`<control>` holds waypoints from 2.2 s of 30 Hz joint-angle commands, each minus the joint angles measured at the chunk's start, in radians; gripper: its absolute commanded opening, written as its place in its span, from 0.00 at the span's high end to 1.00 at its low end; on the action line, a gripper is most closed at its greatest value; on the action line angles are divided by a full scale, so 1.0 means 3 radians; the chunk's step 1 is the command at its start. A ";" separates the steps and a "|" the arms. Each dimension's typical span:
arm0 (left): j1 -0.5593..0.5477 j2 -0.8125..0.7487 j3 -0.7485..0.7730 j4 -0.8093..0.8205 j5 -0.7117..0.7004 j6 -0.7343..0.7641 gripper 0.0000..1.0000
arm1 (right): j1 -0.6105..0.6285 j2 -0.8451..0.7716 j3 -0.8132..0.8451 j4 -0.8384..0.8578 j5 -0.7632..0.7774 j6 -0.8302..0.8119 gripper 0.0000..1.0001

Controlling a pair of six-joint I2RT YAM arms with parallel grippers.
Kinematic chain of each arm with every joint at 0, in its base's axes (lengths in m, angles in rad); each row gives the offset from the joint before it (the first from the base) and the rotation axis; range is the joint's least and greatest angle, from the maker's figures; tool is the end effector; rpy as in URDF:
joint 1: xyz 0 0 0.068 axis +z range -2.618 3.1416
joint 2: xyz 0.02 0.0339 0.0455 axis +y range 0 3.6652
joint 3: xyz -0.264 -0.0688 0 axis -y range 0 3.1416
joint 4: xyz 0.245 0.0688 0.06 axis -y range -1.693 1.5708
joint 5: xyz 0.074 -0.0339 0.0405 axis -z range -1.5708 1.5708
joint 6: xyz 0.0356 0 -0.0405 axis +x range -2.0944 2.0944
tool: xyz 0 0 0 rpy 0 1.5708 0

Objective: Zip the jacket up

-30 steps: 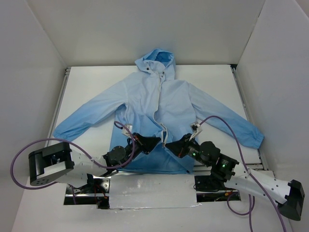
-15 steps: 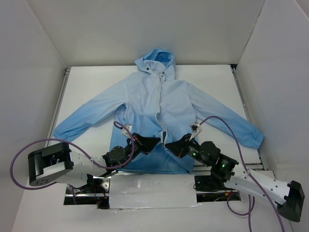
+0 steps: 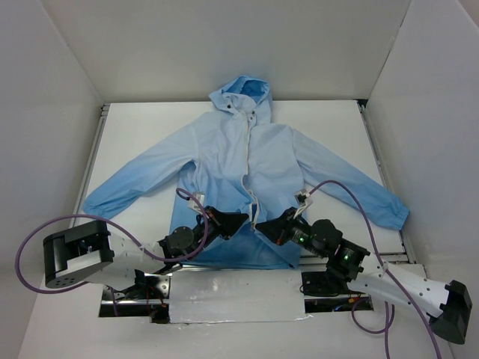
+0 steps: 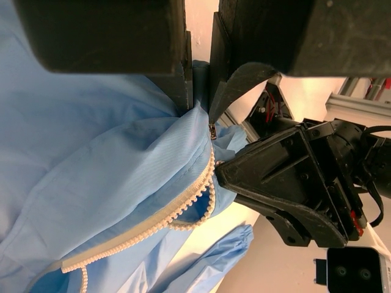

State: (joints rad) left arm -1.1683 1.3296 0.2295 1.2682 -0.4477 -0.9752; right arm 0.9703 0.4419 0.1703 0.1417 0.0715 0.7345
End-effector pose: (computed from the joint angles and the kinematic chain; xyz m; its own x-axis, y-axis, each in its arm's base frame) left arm 0.1028 -0.2020 0.1965 -0.5114 -0.7037 -0.4931 0.4258 0.2910 -0.8568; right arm 0.0824 0.1158 0.2043 -0.5791 0.3376 -0.7421 -0.5320 0.5333 0.6577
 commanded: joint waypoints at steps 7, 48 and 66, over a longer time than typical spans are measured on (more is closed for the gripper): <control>-0.0012 -0.0065 -0.0013 0.1903 0.0045 -0.0078 1.00 | -0.0110 -0.0016 0.0010 0.0279 -0.0090 -0.0061 1.00; -0.0012 -0.0040 -0.0008 0.1903 0.0209 -0.0078 1.00 | -0.0575 0.0041 0.0046 0.0458 -0.0704 0.0333 1.00; 0.0274 0.0042 0.0058 0.1776 0.0980 -0.0471 1.00 | -0.1209 0.0229 0.0112 0.0652 -0.1408 0.0037 1.00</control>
State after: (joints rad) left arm -1.1130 1.3331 0.2302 1.2854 -0.2676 -1.0584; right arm 0.6514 0.4953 0.1616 0.2485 -0.3168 0.7856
